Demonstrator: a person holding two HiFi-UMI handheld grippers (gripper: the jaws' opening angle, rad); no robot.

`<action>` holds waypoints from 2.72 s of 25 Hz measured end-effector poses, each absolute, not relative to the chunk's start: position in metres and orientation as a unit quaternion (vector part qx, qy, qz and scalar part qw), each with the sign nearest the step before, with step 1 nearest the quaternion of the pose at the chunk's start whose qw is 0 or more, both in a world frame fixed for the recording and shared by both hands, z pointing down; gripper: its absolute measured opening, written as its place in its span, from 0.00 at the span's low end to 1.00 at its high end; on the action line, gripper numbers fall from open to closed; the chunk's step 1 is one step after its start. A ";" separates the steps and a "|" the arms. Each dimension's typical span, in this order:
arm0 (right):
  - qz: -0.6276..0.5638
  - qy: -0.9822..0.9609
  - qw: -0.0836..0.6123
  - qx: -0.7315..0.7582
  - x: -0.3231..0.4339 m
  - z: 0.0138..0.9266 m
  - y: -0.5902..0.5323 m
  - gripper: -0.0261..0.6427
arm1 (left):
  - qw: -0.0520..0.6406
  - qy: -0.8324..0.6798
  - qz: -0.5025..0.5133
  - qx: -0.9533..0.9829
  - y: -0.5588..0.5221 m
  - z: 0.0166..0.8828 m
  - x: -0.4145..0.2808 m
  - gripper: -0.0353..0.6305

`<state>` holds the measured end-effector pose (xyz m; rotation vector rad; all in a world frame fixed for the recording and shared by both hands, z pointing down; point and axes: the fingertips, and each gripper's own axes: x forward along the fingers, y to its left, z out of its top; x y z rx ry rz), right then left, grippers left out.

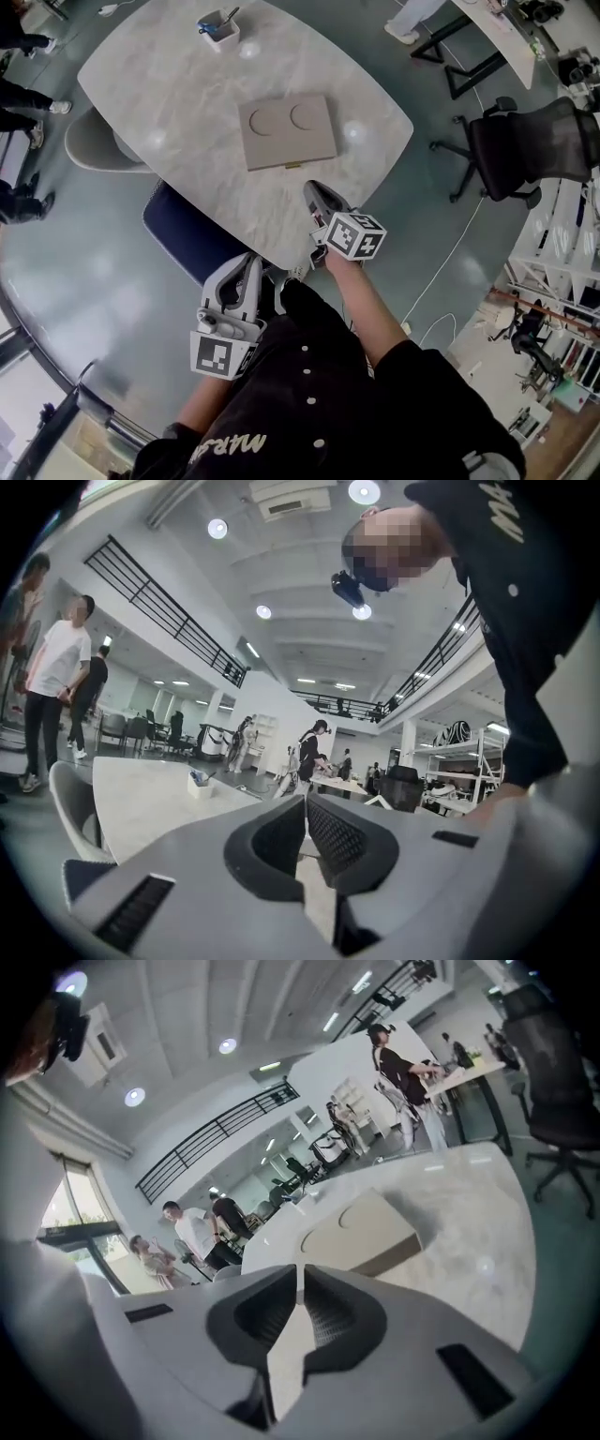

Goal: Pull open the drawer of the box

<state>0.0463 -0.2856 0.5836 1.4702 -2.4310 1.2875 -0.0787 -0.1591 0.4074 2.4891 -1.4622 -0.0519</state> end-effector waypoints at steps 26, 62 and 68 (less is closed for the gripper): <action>0.623 -0.603 -0.162 0.471 0.041 0.702 -0.337 0.12 | 0.223 -0.475 -0.010 0.851 -0.154 0.477 -0.077 0.08; 0.660 -0.570 -0.119 0.474 0.054 0.712 -0.248 0.09 | 0.141 -0.471 -0.031 0.870 -0.144 0.423 -0.068 0.08; 0.666 -0.567 -0.110 0.472 0.056 0.713 -0.225 0.09 | 0.136 -0.467 -0.030 0.873 -0.145 0.423 -0.065 0.08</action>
